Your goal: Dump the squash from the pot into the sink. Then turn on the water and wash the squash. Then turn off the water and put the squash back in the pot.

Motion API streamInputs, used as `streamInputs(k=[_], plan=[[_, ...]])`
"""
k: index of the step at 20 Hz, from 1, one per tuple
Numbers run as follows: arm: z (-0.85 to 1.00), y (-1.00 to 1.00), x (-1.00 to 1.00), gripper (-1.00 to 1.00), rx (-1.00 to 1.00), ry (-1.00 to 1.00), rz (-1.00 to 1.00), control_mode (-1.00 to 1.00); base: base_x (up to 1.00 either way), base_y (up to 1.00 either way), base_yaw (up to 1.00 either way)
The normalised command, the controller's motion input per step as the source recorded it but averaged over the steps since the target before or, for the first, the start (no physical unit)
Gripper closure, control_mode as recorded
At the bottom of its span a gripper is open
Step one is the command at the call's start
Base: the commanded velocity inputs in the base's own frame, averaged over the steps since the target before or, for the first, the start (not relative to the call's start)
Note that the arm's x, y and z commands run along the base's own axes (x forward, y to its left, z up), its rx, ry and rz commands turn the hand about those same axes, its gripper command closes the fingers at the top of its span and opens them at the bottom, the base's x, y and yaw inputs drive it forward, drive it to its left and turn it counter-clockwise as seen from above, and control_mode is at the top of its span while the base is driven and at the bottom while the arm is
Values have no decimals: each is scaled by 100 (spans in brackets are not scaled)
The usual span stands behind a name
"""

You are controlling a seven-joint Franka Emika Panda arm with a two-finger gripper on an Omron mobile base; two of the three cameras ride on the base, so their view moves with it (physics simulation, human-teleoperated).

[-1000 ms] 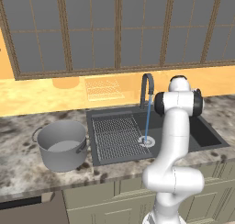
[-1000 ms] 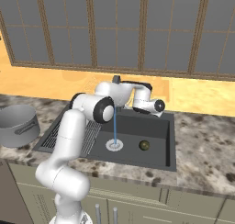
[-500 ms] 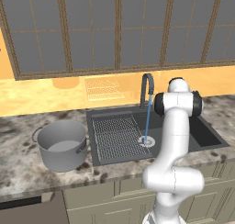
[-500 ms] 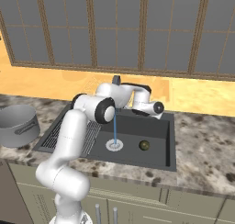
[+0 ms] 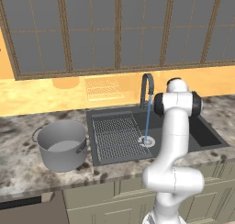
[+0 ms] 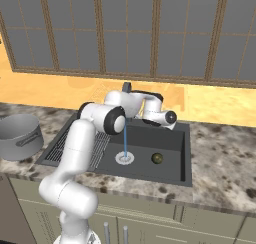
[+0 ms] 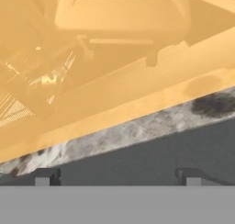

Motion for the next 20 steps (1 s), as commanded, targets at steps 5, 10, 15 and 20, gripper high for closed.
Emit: streamInputs(k=[5,10,15,20], plan=[[-6,8,13,-100,-1,1,0,-100,0,0,0],[-4,13,17,-100,-1,1,0,-100,0,0,0],[-7,17,22,-100,0,2,0,-100,0,0,0],[-7,16,18,-100,-1,2,0,-100,0,0,0]])
